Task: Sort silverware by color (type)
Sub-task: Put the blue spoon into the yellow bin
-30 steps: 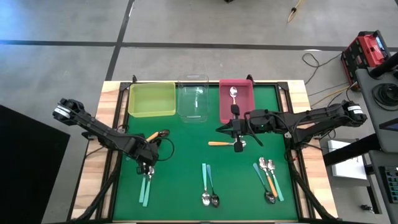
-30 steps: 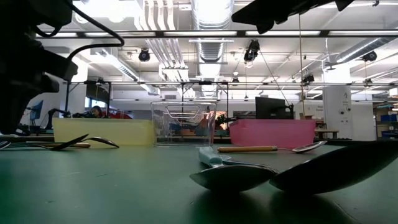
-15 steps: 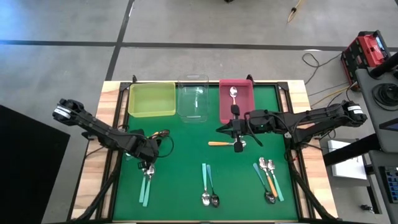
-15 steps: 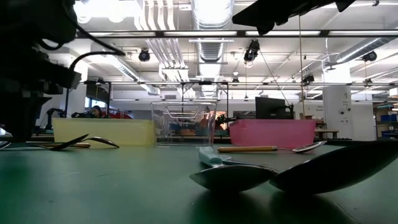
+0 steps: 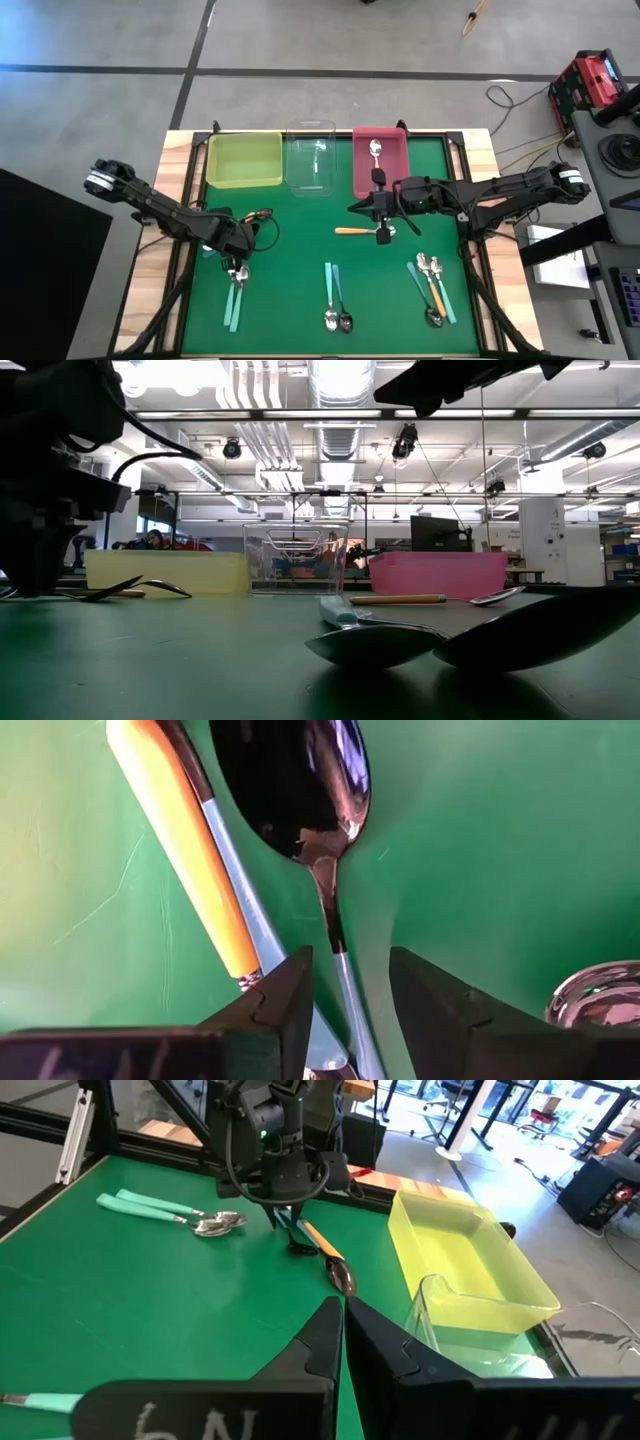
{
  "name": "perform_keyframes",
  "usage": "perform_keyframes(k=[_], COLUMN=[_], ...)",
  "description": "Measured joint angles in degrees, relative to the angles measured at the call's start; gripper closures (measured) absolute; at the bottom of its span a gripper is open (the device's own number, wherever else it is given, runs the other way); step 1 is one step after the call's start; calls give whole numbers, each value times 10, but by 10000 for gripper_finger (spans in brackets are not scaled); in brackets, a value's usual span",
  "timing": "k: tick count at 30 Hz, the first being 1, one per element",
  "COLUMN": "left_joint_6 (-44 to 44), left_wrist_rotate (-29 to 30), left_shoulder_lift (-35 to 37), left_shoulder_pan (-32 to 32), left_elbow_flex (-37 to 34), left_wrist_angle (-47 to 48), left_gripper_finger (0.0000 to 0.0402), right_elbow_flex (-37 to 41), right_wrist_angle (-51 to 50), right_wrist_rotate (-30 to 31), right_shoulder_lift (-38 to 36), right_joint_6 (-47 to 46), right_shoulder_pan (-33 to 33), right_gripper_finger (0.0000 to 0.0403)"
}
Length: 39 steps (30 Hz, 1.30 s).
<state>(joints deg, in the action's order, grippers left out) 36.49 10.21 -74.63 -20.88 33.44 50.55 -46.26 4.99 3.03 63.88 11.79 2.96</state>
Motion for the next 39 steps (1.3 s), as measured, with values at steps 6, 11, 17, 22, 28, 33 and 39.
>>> perform_keyframes(k=[6,11,17,22,28,33,39], left_joint_6=[4,0,1,1,2,2,2], left_wrist_rotate=[4,4,4,3,1,0,0], left_shoulder_lift=[2,2,1,1,1,1,0], left_shoulder_pan=[1,1,1,1,1,1,1], left_elbow_flex=[-18,-19,-19,-20,-20,-20,-20], left_wrist_angle=[-12,-17,-20,-24,-29,-33,-35], left_gripper_finger=[288,288,289,296,310,320,323], right_elbow_flex=[0,0,0,0,0,0,0], right_wrist_angle=[0,0,0,0,0,0,0], right_wrist_rotate=[0,0,0,0,0,0,0], right_shoulder_lift=[0,0,0,0,0,0,0], right_joint_6=[2,2,2,2,2,2,2], right_shoulder_pan=[0,0,0,0,0,0,0], right_gripper_finger=[394,394,394,394,394,394,394])
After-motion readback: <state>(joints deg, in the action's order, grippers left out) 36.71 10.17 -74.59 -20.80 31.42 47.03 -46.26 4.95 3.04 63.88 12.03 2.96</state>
